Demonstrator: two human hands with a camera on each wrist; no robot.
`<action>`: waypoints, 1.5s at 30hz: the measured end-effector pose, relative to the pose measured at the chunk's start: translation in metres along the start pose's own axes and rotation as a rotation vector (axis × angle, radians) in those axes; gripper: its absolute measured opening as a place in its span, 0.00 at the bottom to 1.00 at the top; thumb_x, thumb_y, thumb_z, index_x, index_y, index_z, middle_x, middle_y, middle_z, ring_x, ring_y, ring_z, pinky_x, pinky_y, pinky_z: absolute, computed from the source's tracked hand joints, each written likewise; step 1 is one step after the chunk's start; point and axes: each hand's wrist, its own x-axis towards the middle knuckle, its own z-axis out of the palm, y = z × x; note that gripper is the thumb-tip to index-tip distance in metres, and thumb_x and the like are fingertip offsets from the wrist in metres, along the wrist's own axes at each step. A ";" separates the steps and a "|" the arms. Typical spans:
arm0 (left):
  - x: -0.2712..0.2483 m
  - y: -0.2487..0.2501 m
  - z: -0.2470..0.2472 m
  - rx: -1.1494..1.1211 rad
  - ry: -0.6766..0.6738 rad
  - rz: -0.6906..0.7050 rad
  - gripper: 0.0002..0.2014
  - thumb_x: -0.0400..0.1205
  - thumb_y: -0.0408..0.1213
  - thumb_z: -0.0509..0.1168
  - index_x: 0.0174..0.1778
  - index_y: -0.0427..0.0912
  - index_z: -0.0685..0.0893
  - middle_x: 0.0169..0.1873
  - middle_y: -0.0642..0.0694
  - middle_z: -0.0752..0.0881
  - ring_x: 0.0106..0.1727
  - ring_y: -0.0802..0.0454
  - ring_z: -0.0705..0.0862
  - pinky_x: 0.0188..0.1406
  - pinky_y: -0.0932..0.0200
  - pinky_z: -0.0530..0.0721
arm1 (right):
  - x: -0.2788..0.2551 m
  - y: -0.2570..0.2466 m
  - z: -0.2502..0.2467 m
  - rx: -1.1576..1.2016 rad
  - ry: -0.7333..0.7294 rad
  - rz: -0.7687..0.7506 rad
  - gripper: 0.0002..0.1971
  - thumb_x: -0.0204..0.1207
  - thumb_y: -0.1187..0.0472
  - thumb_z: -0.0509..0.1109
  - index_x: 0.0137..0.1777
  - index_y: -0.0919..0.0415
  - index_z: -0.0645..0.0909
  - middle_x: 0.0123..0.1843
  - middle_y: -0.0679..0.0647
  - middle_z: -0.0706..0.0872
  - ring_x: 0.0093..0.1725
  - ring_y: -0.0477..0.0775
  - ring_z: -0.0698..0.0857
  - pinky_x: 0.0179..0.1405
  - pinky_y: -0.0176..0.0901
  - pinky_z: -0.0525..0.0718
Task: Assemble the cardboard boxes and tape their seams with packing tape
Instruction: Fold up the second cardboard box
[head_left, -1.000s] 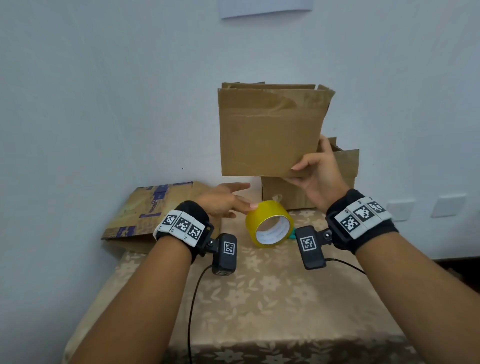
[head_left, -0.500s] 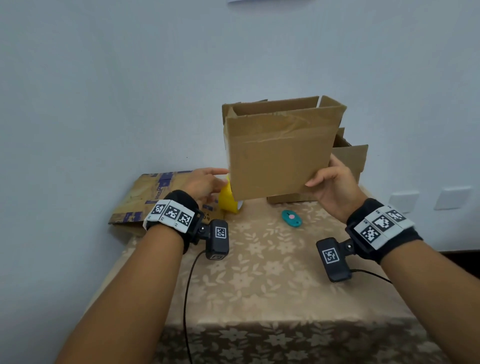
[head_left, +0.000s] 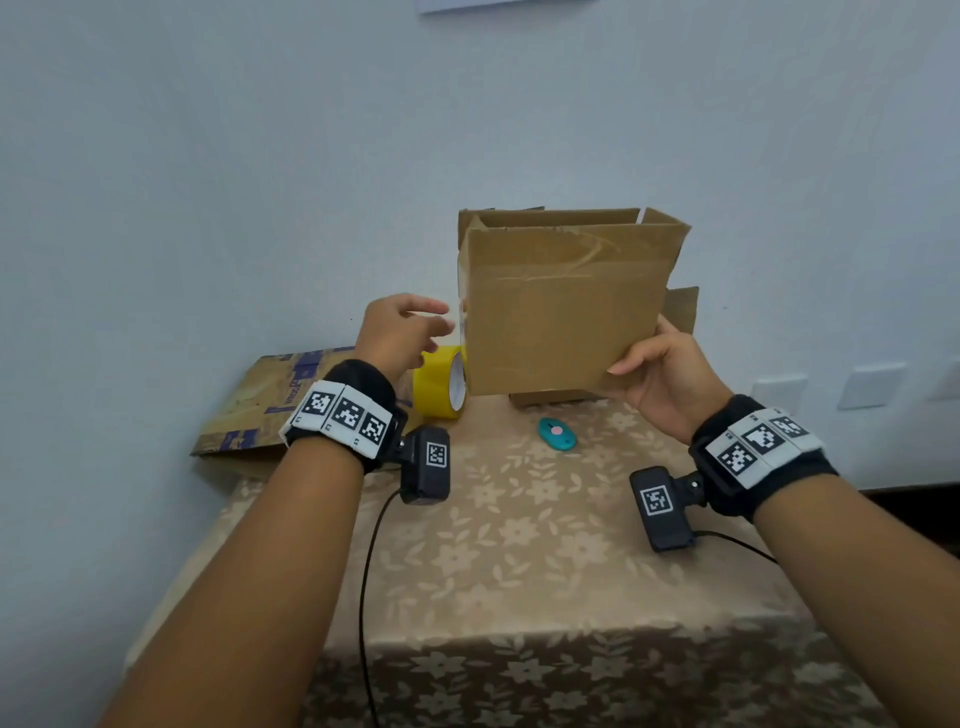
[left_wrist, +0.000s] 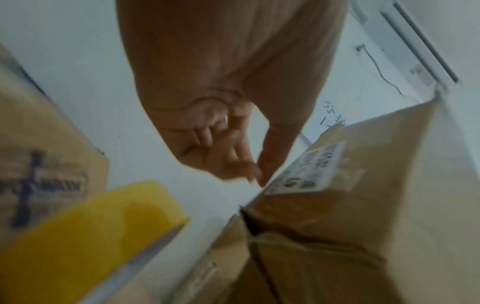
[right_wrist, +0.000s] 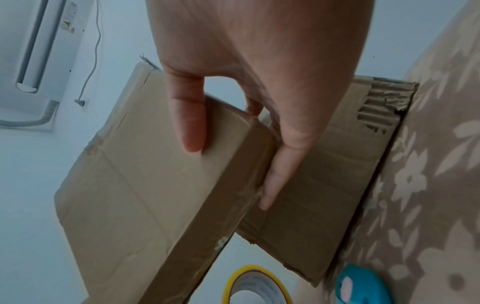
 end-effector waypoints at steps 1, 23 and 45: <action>-0.002 0.004 0.003 -0.041 -0.066 -0.030 0.07 0.82 0.29 0.71 0.53 0.42 0.89 0.44 0.43 0.90 0.35 0.52 0.84 0.32 0.59 0.80 | 0.001 0.001 0.000 0.000 0.012 0.000 0.45 0.58 0.84 0.58 0.79 0.59 0.74 0.69 0.60 0.86 0.72 0.71 0.84 0.52 0.67 0.92; -0.014 -0.014 0.069 -0.010 -0.472 -0.227 0.09 0.86 0.36 0.70 0.60 0.38 0.85 0.58 0.36 0.92 0.50 0.41 0.93 0.46 0.48 0.94 | 0.004 0.001 -0.009 0.155 0.054 -0.079 0.42 0.64 0.82 0.55 0.81 0.59 0.74 0.79 0.63 0.80 0.76 0.73 0.80 0.58 0.67 0.90; -0.011 -0.020 0.043 0.398 -0.444 -0.240 0.06 0.84 0.20 0.67 0.53 0.32 0.83 0.57 0.31 0.88 0.54 0.35 0.90 0.54 0.37 0.92 | 0.005 0.010 -0.029 -0.025 -0.049 0.166 0.49 0.63 0.90 0.60 0.83 0.52 0.72 0.76 0.61 0.83 0.73 0.70 0.84 0.59 0.66 0.91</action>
